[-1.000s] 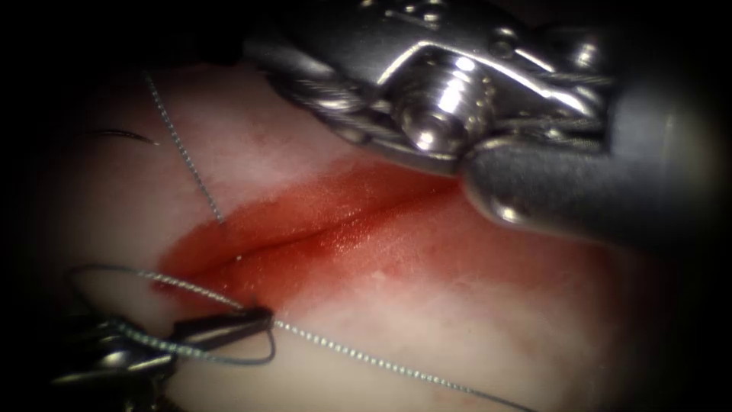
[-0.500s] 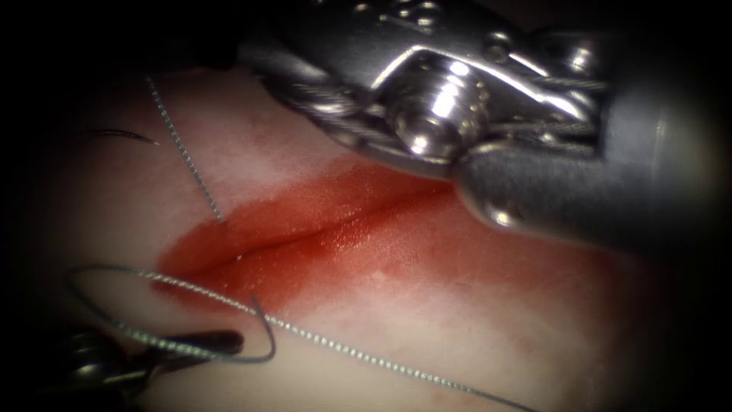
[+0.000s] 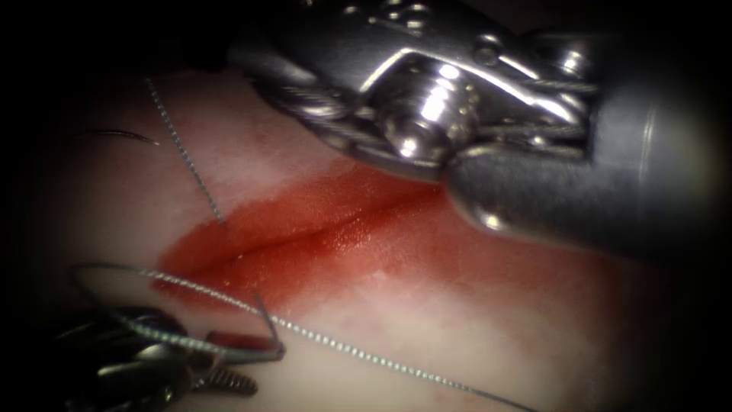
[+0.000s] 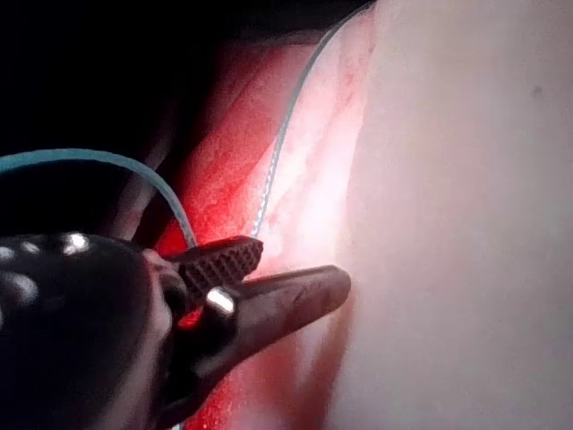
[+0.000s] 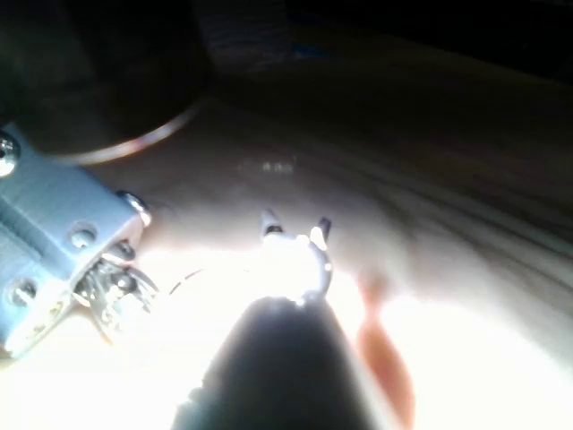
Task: Wound Closure
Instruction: Grab a long length of suture with the left tool.
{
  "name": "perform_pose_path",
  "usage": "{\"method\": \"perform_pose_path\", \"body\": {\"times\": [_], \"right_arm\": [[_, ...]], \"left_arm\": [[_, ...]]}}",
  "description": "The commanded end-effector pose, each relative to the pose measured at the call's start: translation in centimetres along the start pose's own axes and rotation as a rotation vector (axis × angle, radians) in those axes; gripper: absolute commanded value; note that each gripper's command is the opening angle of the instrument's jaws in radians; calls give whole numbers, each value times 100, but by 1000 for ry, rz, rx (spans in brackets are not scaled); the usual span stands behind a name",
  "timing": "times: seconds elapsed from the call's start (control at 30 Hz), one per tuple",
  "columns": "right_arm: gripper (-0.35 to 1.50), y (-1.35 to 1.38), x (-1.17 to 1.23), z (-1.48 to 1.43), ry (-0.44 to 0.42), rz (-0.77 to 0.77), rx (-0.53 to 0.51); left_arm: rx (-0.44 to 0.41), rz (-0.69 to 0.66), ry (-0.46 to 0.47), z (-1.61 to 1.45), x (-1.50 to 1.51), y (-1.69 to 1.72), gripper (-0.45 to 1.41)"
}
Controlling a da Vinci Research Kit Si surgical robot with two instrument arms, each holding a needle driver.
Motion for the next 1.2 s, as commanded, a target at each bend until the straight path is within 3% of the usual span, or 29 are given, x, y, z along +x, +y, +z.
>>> {"method": "perform_pose_path", "body": {"times": [0.03,0.47,0.83,1.1,1.2], "right_arm": [[111,-3,11,11,7,0,2],[111,-3,11,12,7,0,0],[111,-4,11,13,7,0,2],[111,-5,12,14,8,1,4],[111,-6,12,14,7,2,4]], "left_arm": [[24,12,-14,0,-2,-14,12],[52,-2,-40,7,-4,-26,14],[2,-24,-30,15,-5,-17,9],[-20,-84,-57,17,-8,-16,-45],[-24,-102,-65,18,-8,-15,-45]]}}
